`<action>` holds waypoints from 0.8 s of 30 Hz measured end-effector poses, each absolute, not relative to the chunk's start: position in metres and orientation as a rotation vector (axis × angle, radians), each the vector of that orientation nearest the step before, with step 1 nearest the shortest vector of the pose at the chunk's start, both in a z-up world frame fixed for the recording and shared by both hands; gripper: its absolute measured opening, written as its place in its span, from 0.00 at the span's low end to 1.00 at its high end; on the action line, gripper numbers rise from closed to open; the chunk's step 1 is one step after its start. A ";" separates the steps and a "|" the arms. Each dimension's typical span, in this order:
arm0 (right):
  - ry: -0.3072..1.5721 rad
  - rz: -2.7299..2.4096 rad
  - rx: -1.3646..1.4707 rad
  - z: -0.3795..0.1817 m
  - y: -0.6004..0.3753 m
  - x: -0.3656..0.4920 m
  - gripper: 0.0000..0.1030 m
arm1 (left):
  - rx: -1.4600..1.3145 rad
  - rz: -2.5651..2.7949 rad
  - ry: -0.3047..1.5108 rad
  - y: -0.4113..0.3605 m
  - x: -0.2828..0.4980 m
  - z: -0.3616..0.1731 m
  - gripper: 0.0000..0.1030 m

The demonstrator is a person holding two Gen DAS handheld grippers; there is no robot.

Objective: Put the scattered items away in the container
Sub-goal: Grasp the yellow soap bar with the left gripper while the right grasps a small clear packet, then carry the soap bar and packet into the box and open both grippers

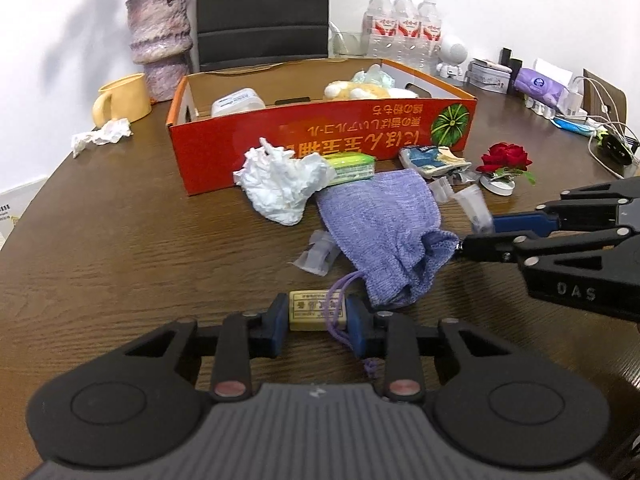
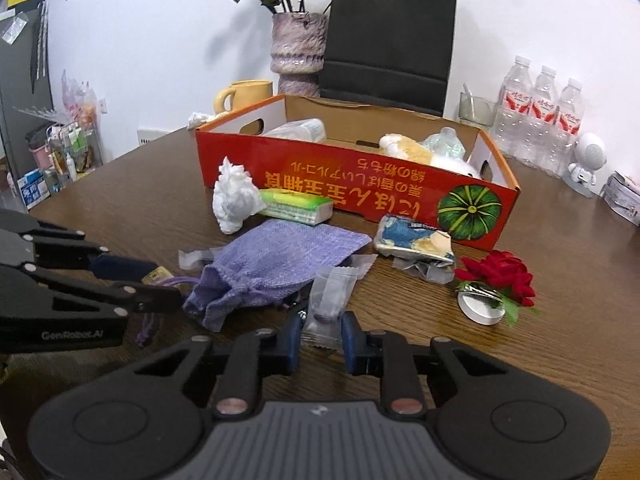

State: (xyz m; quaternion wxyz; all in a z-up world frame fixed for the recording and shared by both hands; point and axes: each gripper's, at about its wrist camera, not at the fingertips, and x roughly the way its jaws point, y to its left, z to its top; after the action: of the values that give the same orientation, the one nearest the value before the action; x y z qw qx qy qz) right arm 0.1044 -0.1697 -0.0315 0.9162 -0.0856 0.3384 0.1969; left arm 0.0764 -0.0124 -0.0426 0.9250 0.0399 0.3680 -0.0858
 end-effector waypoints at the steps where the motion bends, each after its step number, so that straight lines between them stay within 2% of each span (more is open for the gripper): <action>1: 0.697 0.402 -0.171 -0.031 -0.171 0.104 0.20 | 0.083 -0.171 0.752 -0.011 0.075 -0.042 0.30; 16: 0.681 0.396 -0.148 -0.025 -0.178 0.099 0.20 | 0.102 -0.151 0.624 -0.002 0.058 -0.006 0.30; 24: 0.622 0.412 -0.135 0.008 -0.187 0.119 0.20 | 0.041 -0.200 0.537 0.008 0.087 0.036 0.30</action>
State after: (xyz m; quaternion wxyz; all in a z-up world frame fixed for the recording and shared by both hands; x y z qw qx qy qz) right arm 0.1194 -0.1868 0.0076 0.9289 -0.0657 0.3038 0.2013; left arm 0.0873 0.0079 0.0363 0.9590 0.0202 0.2648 -0.0988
